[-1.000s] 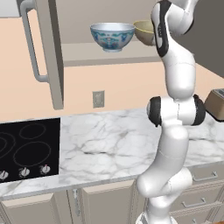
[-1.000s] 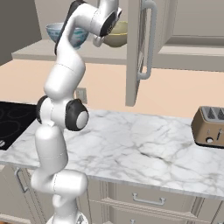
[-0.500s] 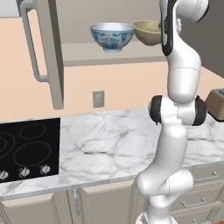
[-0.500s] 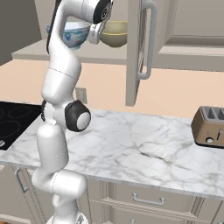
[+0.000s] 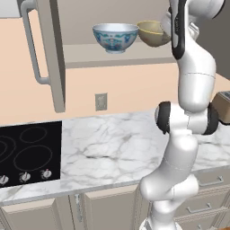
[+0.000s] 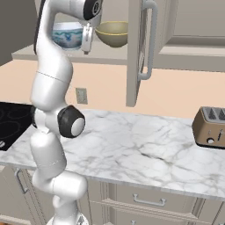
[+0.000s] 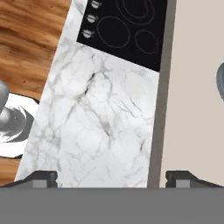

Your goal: Open the cabinet. Pick the bowls from the counter and place them in the cabinet. Then close the cabinet.

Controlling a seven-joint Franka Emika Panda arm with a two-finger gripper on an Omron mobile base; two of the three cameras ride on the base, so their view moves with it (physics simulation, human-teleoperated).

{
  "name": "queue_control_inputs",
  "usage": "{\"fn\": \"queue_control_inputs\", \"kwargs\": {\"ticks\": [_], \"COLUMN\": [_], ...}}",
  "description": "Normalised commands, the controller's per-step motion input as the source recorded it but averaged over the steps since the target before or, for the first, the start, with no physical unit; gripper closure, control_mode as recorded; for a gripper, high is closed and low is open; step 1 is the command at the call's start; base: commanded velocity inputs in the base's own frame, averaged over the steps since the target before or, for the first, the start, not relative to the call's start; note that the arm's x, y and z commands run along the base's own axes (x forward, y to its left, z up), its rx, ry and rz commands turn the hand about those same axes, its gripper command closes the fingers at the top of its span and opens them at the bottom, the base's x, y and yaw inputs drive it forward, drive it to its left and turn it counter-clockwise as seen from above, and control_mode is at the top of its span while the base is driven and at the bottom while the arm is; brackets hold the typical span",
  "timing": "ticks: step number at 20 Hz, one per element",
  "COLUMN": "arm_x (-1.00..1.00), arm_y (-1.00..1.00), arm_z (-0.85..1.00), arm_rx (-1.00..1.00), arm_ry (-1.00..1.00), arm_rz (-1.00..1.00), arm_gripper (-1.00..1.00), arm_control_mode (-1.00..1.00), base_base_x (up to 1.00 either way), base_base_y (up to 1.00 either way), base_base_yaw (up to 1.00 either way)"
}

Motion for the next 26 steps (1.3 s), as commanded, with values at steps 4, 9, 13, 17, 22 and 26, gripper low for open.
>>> {"fn": "queue_control_inputs", "kwargs": {"ticks": [4, 9, 13, 17, 22, 26], "arm_x": [-0.95, -0.96, -0.77, -0.68, -0.89, -1.00], "arm_y": [0.38, 0.27, 0.25, 0.18, 0.00, -0.26], "arm_z": [-1.00, -1.00, -1.00, -0.46, 0.16, 0.69], "arm_rx": [-0.06, -0.07, -0.07, -0.05, 0.00, 0.07], "arm_ry": [-0.33, -0.50, -0.56, -0.44, -0.29, -0.31], "arm_rz": [0.21, 0.25, 0.27, 0.17, 0.02, 0.00], "arm_gripper": [-1.00, -1.00, -1.00, -1.00, -1.00, -1.00], "arm_control_mode": [-1.00, -1.00, -1.00, -1.00, -1.00, -1.00], "base_base_x": [0.00, 0.00, 0.00, 0.00, 0.00, 0.00], "base_base_y": [0.00, 0.00, 0.00, 0.00, 0.00, 0.00], "base_base_yaw": [0.00, 0.00, 0.00, 0.00, 0.00, 0.00]}}
